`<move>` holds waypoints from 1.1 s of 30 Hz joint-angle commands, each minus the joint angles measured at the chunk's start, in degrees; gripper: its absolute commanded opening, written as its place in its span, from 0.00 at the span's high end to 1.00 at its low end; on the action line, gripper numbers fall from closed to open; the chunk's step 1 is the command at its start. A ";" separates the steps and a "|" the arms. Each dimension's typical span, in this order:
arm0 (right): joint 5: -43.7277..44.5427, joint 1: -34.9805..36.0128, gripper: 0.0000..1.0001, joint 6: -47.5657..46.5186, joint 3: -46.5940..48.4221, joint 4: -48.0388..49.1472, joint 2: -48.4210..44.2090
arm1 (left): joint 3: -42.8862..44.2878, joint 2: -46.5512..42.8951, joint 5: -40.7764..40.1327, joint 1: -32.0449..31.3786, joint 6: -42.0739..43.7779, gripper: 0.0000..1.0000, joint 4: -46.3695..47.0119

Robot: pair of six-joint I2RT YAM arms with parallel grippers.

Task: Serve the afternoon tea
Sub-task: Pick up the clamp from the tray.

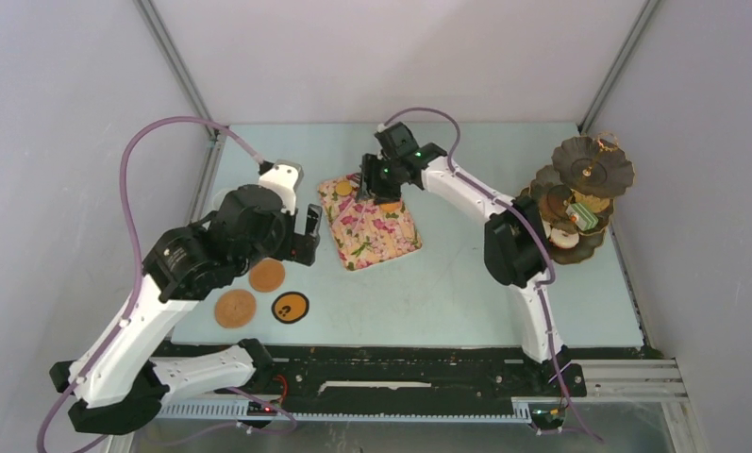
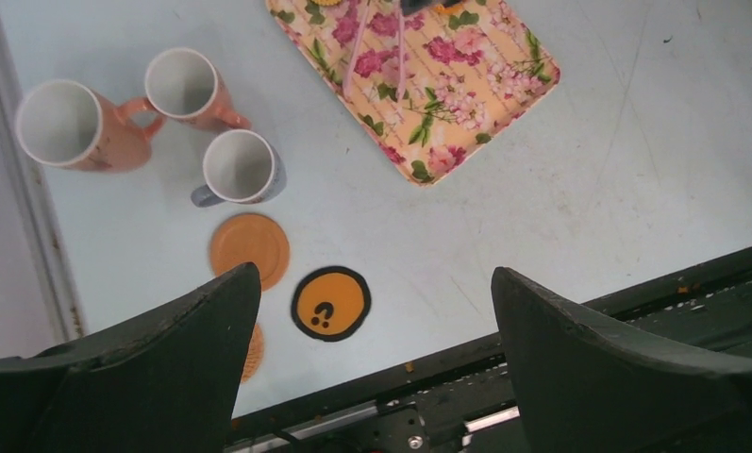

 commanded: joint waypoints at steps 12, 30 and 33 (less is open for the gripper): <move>-10.10 -15.68 0.37 -7.71 -30.28 -11.37 -34.94 | -11.78 15.25 25.07 17.30 -9.73 0.14 26.65; -15.58 -20.86 0.36 -16.50 -43.12 -12.03 -50.92 | 8.79 59.93 17.56 19.49 4.29 0.36 29.98; -16.09 -21.35 0.36 -15.76 -45.02 -11.15 -50.88 | 10.27 62.14 16.27 19.70 5.58 0.41 28.41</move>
